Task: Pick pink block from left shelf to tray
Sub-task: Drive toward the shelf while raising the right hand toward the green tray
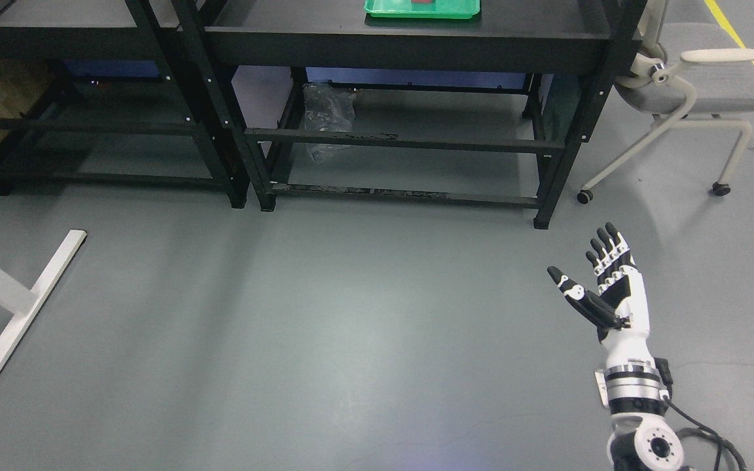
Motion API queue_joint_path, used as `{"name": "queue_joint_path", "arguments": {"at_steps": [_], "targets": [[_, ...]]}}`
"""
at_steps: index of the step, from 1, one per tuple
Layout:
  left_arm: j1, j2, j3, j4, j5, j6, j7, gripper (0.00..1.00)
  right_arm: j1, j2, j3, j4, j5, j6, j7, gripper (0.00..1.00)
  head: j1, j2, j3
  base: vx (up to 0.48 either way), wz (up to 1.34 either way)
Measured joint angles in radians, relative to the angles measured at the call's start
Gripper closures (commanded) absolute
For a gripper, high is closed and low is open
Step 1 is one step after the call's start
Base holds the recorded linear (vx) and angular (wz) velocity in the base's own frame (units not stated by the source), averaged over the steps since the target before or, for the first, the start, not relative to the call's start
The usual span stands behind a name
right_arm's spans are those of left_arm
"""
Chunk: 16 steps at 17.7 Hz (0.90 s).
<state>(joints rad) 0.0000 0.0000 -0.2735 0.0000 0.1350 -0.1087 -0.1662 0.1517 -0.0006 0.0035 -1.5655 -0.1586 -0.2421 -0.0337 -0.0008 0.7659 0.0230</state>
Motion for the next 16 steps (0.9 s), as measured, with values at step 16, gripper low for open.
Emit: {"name": "queue_joint_path", "arguments": {"at_steps": [16], "targets": [[0.000, 0.000, 0.000, 0.000, 0.000, 0.000, 0.000, 0.00, 0.021, 0.000, -0.025, -0.022, 0.000, 0.039, -0.005, 0.00, 0.0000, 0.000, 0.000, 0.006, 0.00]]}}
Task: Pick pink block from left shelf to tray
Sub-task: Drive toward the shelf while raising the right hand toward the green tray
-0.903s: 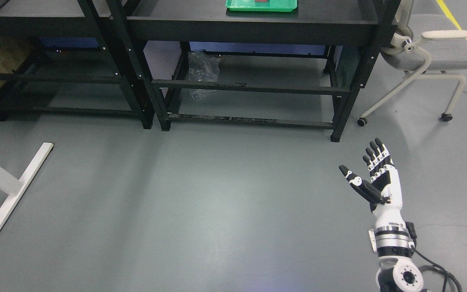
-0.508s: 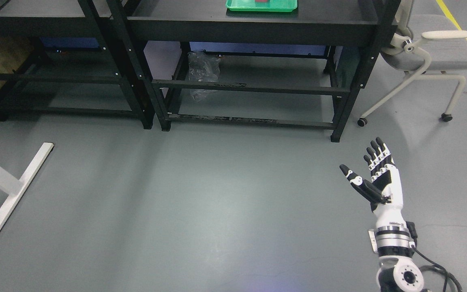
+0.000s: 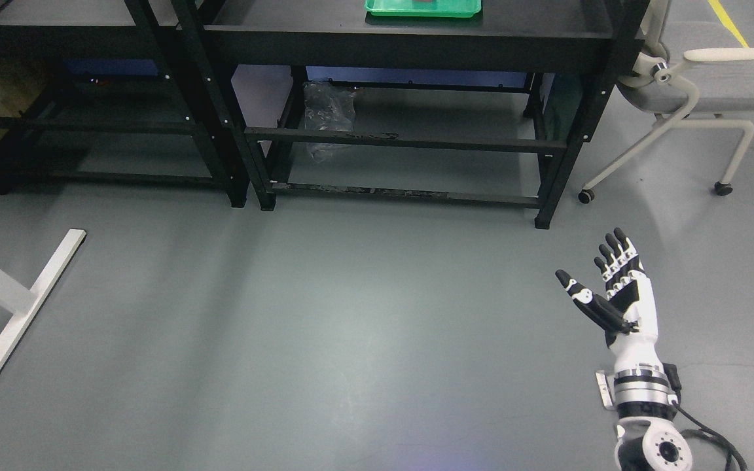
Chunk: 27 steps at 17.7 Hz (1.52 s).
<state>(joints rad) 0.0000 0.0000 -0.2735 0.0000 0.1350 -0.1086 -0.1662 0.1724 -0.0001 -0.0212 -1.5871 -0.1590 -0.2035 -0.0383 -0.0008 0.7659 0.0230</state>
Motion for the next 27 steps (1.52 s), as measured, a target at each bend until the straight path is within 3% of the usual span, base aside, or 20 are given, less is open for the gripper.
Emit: {"name": "queue_joint_path", "arguments": {"at_steps": [10, 15, 19, 24, 27], "targets": [[0.000, 0.000, 0.000, 0.000, 0.000, 0.000, 0.000, 0.00, 0.032, 0.000, 0.013, -0.027, 0.014, -0.011, 0.007, 0.00, 0.0000, 0.000, 0.000, 0.083, 0.00], [0.000, 0.000, 0.000, 0.000, 0.000, 0.000, 0.000, 0.00, 0.028, 0.000, 0.016, -0.036, 0.140, -0.017, -0.019, 0.00, 0.0000, 0.000, 0.000, 0.085, 0.19], [0.000, 0.000, 0.000, 0.000, 0.000, 0.000, 0.000, 0.00, 0.010, 0.000, 0.004, -0.041, 0.269, -0.021, -0.125, 0.00, 0.0000, 0.000, 0.000, 0.088, 0.34], [0.000, 0.000, 0.000, 0.000, 0.000, 0.000, 0.000, 0.00, -0.010, 0.000, 0.005, -0.044, 0.408, -0.008, -0.134, 0.00, 0.0000, 0.000, 0.000, 0.122, 0.27], [0.000, 0.000, 0.000, 0.000, 0.000, 0.000, 0.000, 0.00, -0.037, 0.000, 0.010, -0.042, 0.493, 0.054, -0.199, 0.00, 0.0000, 0.000, 0.000, 0.168, 0.15]]}}
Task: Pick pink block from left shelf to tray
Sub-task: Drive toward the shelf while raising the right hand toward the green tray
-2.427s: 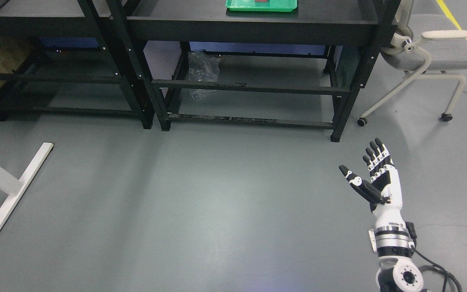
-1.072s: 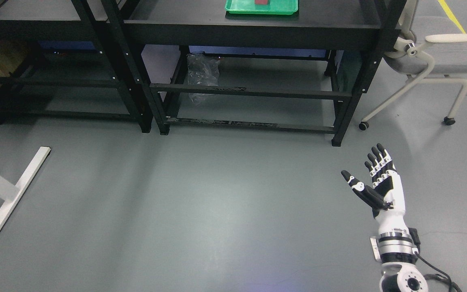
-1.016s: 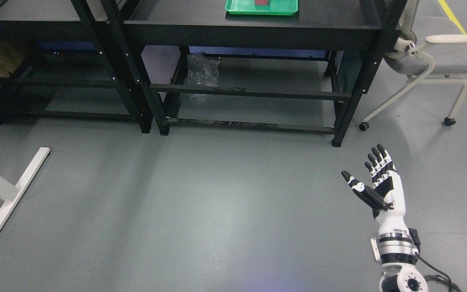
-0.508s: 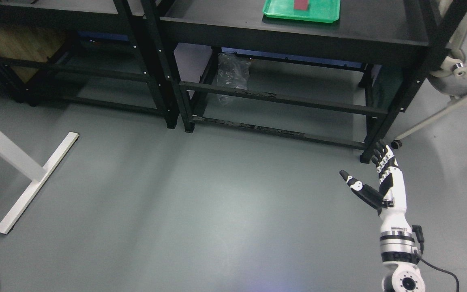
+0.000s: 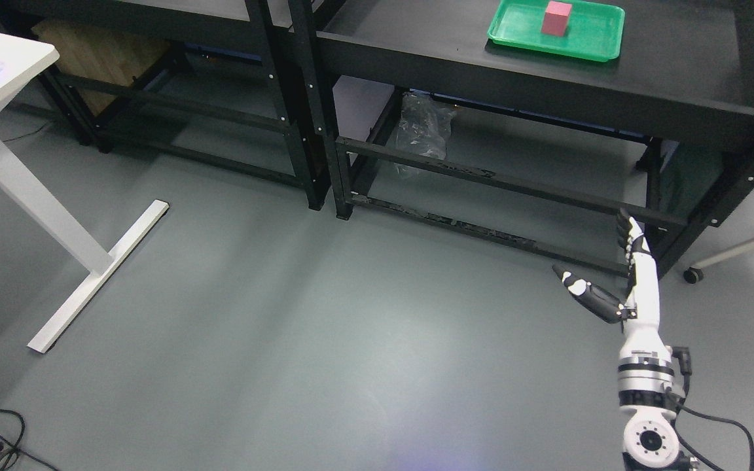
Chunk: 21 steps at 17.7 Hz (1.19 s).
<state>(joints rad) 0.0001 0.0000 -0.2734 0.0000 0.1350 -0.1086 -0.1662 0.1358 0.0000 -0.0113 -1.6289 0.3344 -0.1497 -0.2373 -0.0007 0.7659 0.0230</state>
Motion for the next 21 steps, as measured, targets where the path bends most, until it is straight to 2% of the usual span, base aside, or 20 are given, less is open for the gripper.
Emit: {"name": "queue_joint_path", "arguments": {"at_steps": [6, 10, 16, 21], "targets": [[0.000, 0.000, 0.000, 0.000, 0.000, 0.000, 0.000, 0.00, -0.092, 0.000, 0.057, 0.007, 0.177, 0.174, -0.160, 0.00, 0.0000, 0.000, 0.000, 0.190, 0.05], [0.000, 0.000, 0.000, 0.000, 0.000, 0.000, 0.000, 0.00, -0.116, 0.000, 0.085, 0.009, 0.293, 0.165, -0.223, 0.00, 0.0000, 0.000, 0.000, 0.213, 0.00], [0.000, 0.000, 0.000, 0.000, 0.000, 0.000, 0.000, 0.00, -0.130, -0.038, 0.109, 0.018, 0.459, 0.138, -0.236, 0.00, 0.0000, 0.000, 0.000, 0.213, -0.07], [0.000, 0.000, 0.000, 0.000, 0.000, 0.000, 0.000, 0.00, -0.155, -0.059, 0.132, 0.062, 0.593, 0.273, -0.235, 0.00, 0.0000, 0.000, 0.000, 0.215, -0.09]]}}
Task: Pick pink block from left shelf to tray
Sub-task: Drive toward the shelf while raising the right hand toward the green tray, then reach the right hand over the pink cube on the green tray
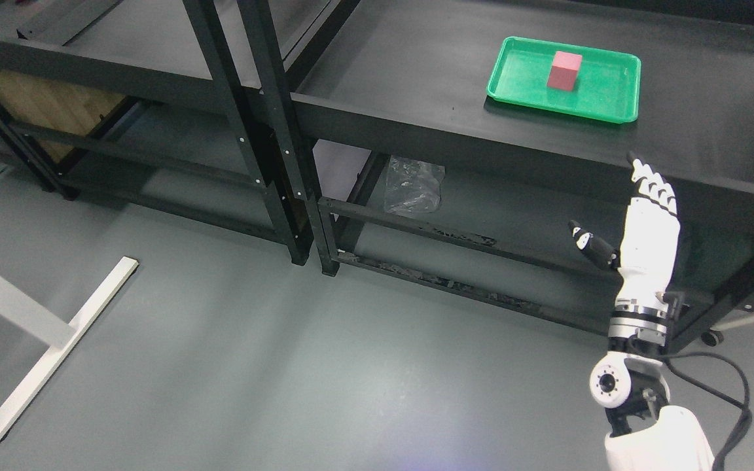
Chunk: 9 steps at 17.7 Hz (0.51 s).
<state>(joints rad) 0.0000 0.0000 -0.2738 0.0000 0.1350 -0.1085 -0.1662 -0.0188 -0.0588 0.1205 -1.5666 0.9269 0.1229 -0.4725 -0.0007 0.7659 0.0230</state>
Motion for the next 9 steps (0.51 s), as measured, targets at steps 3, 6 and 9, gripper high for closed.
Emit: {"name": "queue_joint_path", "arguments": {"at_steps": [3, 6, 9], "targets": [[0.000, 0.000, 0.000, 0.000, 0.000, 0.000, 0.000, 0.00, 0.008, -0.003, 0.019, 0.020, 0.080, 0.081, 0.005, 0.00, 0.0000, 0.000, 0.000, 0.214, -0.04], [0.000, 0.000, 0.000, 0.000, 0.000, 0.000, 0.000, 0.00, 0.013, 0.012, 0.045, 0.033, 0.160, 0.137, -0.017, 0.00, 0.0000, 0.000, 0.000, 0.225, -0.02], [0.000, 0.000, 0.000, 0.000, 0.000, 0.000, 0.000, 0.00, 0.015, 0.023, 0.070, 0.040, 0.240, 0.154, -0.099, 0.00, 0.0000, 0.000, 0.000, 0.214, -0.02]]}}
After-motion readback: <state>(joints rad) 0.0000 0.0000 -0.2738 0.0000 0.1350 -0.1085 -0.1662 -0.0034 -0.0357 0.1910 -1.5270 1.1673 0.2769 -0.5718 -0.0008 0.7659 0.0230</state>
